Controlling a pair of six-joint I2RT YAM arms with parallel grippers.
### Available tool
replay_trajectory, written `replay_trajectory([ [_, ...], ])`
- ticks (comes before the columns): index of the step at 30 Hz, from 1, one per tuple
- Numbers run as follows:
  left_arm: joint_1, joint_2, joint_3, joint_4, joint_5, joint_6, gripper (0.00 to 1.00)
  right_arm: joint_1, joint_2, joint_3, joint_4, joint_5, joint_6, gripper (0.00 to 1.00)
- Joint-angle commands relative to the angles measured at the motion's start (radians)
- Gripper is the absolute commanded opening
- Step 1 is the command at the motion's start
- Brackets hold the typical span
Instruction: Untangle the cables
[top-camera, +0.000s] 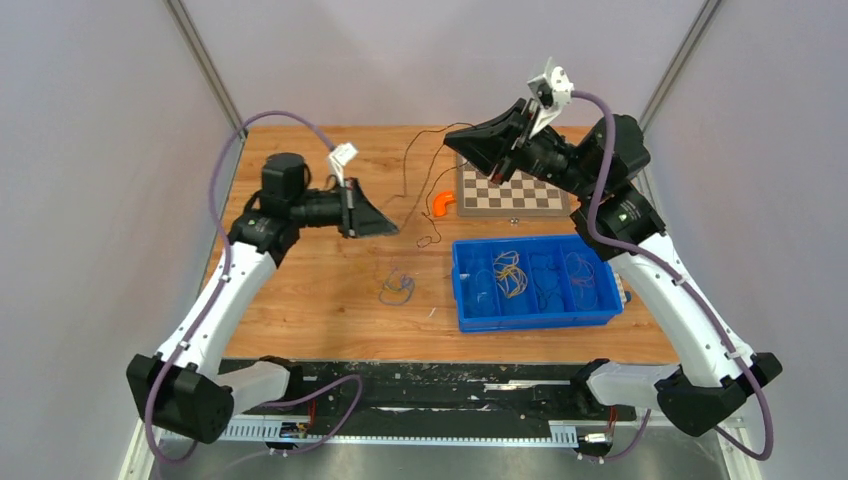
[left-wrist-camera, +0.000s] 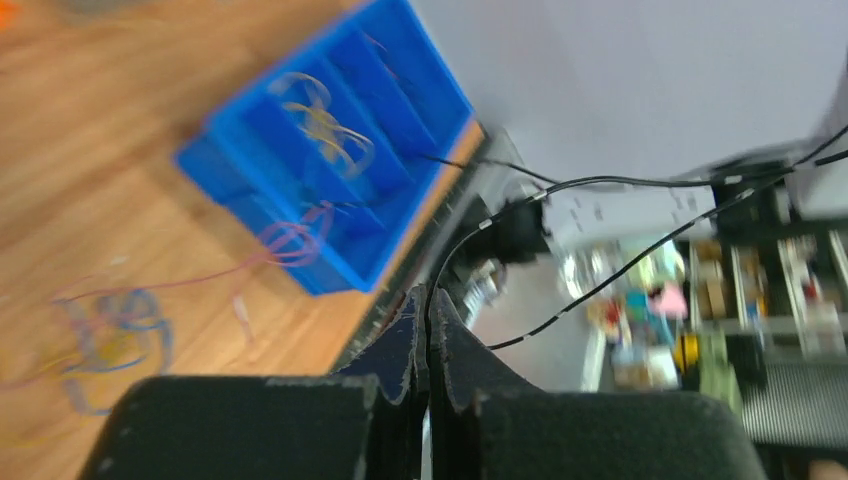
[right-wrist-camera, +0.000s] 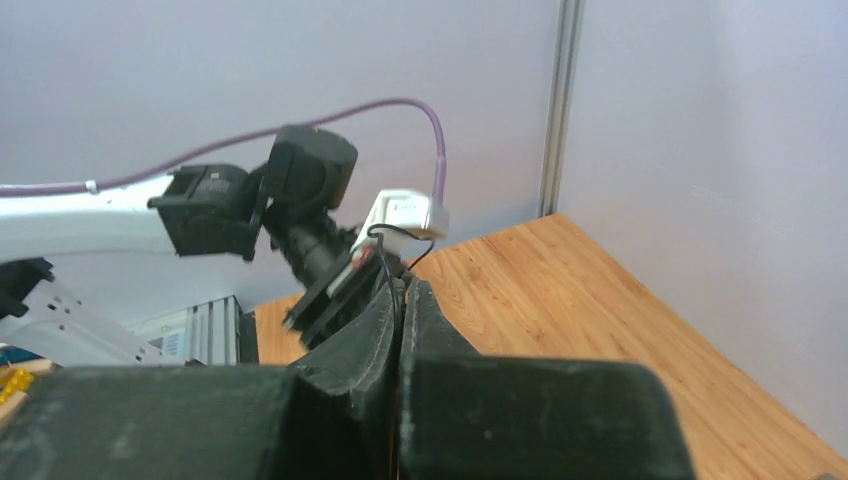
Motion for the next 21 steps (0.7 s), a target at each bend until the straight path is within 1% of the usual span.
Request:
replay_trajectory([
  [1,-0.253,0.041,0.119,0.032,0.063,0.091,0.00,-0.031,-0.072,0.069,0.043,-0.008,0.176,0.00],
  [2,-0.278,0.058,0.138,0.034,0.065,0.104,0.01,-0.043,-0.087,0.062,0.041,-0.002,0.190,0.00],
  [3,-0.322,0.089,0.180,0.032,0.066,0.112,0.15,-0.057,-0.107,0.048,0.041,0.001,0.197,0.00],
  [4,-0.337,0.102,0.198,0.024,0.070,0.132,0.24,-0.075,-0.125,0.033,0.039,-0.002,0.197,0.00],
  [6,-0.348,0.128,0.245,0.030,0.069,0.136,0.54,-0.111,-0.171,0.014,0.027,0.003,0.188,0.00],
  [7,-0.331,0.129,0.266,0.034,0.068,0.138,0.62,-0.138,-0.195,0.010,0.024,0.002,0.189,0.00],
  [8,-0.317,0.125,0.273,0.061,0.071,0.139,0.77,-0.150,-0.210,0.009,0.021,-0.003,0.183,0.00],
  [9,-0.282,0.109,0.278,0.080,0.081,0.139,0.85,-0.154,-0.222,0.014,0.015,-0.007,0.168,0.00],
  [10,-0.264,0.097,0.276,0.120,0.085,0.145,0.96,-0.153,-0.230,0.017,0.011,-0.006,0.156,0.00],
  [12,-0.234,0.059,0.262,0.114,0.089,0.244,1.00,-0.154,-0.241,0.016,0.003,0.000,0.142,0.00],
  [13,-0.232,0.032,0.252,0.073,0.077,0.353,1.00,-0.154,-0.243,0.015,0.001,-0.004,0.137,0.00],
  [16,-0.232,-0.011,0.143,0.044,0.064,0.523,1.00,-0.154,-0.238,0.012,0.001,-0.009,0.133,0.00],
  [17,-0.233,-0.019,0.119,0.029,0.073,0.628,1.00,-0.155,-0.236,0.013,0.002,-0.008,0.134,0.00],
  [18,-0.235,-0.020,0.069,0.025,0.079,0.681,1.00,-0.154,-0.232,0.017,0.002,-0.010,0.133,0.00],
  [19,-0.248,-0.021,0.047,0.024,0.071,0.765,1.00,-0.153,-0.229,0.024,0.001,-0.008,0.132,0.00],
  [21,-0.278,-0.016,-0.022,0.074,0.034,0.825,1.00,-0.155,-0.224,0.047,0.001,0.004,0.125,0.00],
])
